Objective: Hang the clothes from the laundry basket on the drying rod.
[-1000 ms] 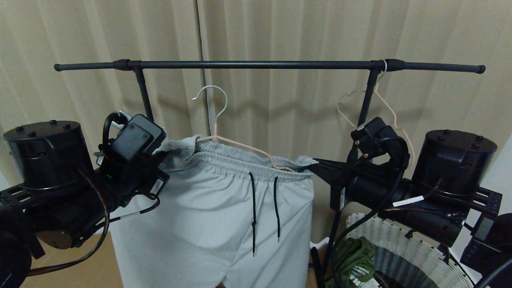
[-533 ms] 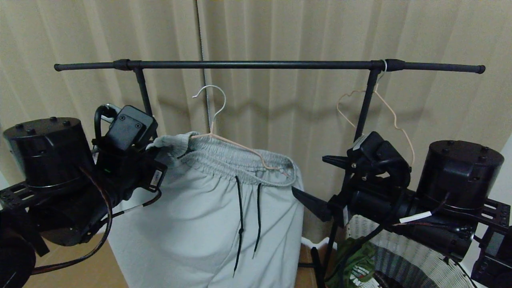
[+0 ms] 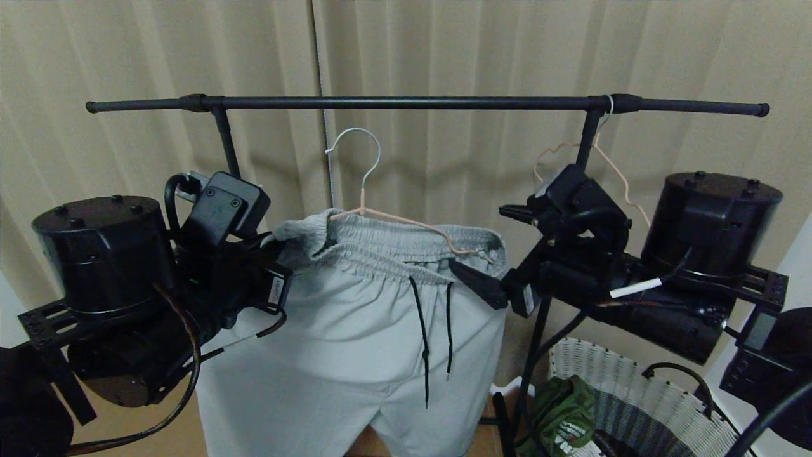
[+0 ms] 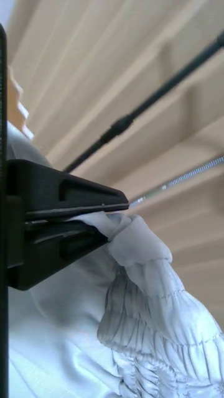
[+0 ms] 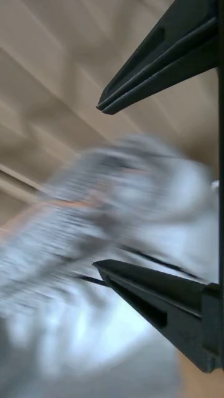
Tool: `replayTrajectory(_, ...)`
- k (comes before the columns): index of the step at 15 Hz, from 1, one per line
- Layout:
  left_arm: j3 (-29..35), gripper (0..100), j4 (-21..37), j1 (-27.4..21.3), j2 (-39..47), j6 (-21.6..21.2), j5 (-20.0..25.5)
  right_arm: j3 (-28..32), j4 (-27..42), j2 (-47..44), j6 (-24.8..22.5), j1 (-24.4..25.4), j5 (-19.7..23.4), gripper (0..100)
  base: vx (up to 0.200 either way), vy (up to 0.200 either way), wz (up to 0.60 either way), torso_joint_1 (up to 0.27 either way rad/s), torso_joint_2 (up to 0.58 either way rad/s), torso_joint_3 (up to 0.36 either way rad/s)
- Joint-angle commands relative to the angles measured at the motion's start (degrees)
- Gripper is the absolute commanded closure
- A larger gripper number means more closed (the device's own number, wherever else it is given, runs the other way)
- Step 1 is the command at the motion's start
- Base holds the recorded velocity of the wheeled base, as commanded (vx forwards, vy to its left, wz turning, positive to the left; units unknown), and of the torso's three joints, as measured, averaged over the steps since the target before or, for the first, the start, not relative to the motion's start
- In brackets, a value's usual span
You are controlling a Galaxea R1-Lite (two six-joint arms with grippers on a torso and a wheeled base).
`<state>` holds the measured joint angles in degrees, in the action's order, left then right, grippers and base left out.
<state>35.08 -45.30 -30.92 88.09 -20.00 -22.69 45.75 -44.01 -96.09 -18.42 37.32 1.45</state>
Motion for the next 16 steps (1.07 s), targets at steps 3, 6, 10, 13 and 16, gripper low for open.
replayTrajectory(3,0.0,100,-1.8,-2.8,0.9,0.0,0.0,7.2,0.4,-6.6,-1.3,0.4,-1.5,0,0.0,0.0,0.0,0.0,0.0,0.0)
replayTrajectory(6,0.0,100,-4.1,-4.6,1.1,0.0,0.1,8.0,0.2,-8.2,-1.3,0.4,-1.9,0,0.0,0.0,0.0,0.0,0.0,0.0)
replayTrajectory(10,-0.3,100,-4.7,-6.4,0.9,-0.1,0.5,8.4,-0.1,-9.1,-1.9,0.3,-2.1,0,0.0,0.0,0.0,0.0,0.0,0.0)
replayTrajectory(13,-0.1,100,-4.7,-6.8,0.9,0.0,0.5,8.2,-0.4,-9.1,-1.8,0.3,-2.0,0,0.0,0.0,0.0,0.0,0.0,0.0)
replayTrajectory(16,-0.1,100,-6.1,-5.8,0.9,0.6,0.2,6.8,-0.6,-8.2,-1.7,0.1,-2.1,0,0.0,0.0,0.0,0.0,0.0,0.0)
